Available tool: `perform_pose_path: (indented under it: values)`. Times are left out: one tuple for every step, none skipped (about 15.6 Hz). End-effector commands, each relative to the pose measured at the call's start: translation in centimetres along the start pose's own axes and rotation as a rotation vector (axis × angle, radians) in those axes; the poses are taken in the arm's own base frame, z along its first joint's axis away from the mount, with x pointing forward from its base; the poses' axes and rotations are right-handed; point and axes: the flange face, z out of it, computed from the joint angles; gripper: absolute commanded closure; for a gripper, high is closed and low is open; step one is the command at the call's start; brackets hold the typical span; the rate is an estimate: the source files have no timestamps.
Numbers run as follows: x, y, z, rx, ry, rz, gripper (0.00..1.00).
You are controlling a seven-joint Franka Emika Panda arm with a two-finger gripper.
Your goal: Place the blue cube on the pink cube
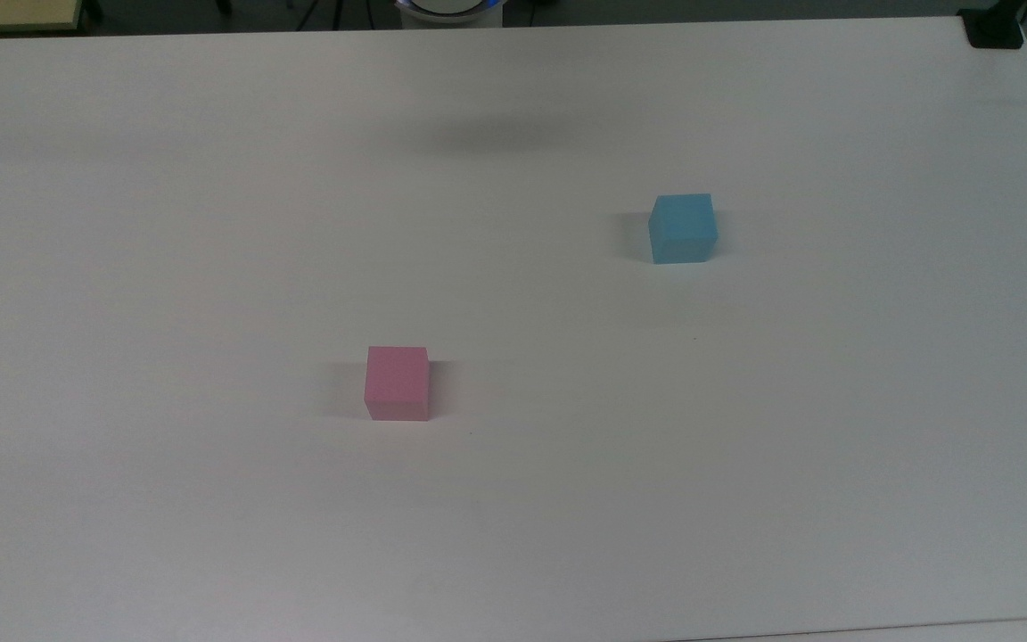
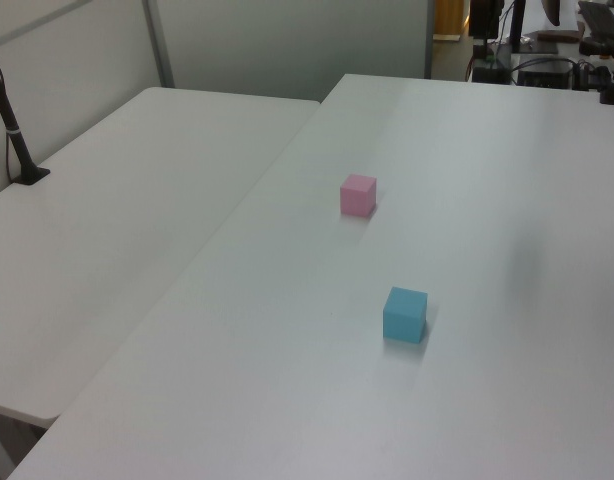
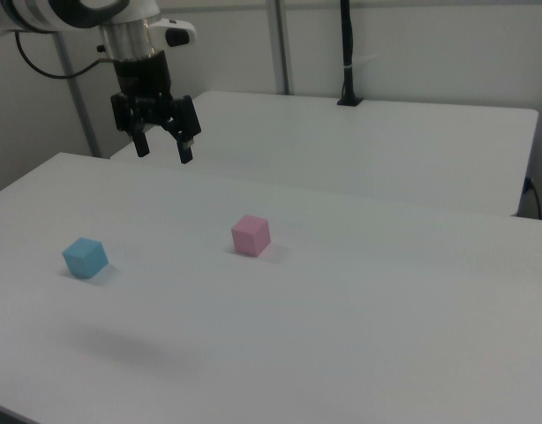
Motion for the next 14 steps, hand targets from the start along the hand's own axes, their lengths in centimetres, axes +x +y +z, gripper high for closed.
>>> perform_pose_path:
  values:
    - [-0.7,-1.1,-0.4,0.007,-0.009,-0.033,0.00]
    - [-0.6,-2.3,-0.6,0.014,-0.003,-0.049,0.00]
    - [-0.7,-3.9,-0.9,0.022,0.001,-0.068,0.00]
    - [-0.7,-5.1,-1.0,0.030,0.002,-0.075,0.00]
    - [-0.8,-6.3,-1.2,0.037,0.005,-0.076,0.00]
    - [-0.9,-7.9,-1.3,0.044,0.009,-0.081,0.00]
    - [-1.0,-9.4,-1.4,0.045,0.010,-0.086,0.00]
    - [-1.1,-11.0,-1.4,0.044,0.012,-0.092,0.00]
    - [-1.3,-12.7,-1.4,0.045,0.014,-0.088,0.00]
    - [-1.6,-14.3,-1.5,0.043,0.016,-0.083,0.00]
    - [-1.8,-15.6,-1.4,0.043,0.014,-0.078,0.00]
    - [-2.0,-16.8,-1.5,0.045,0.019,-0.078,0.00]
    - [-2.0,-18.1,-1.4,0.047,0.024,-0.075,0.00]
    - [-1.9,-19.6,-0.9,0.046,0.026,-0.060,0.00]
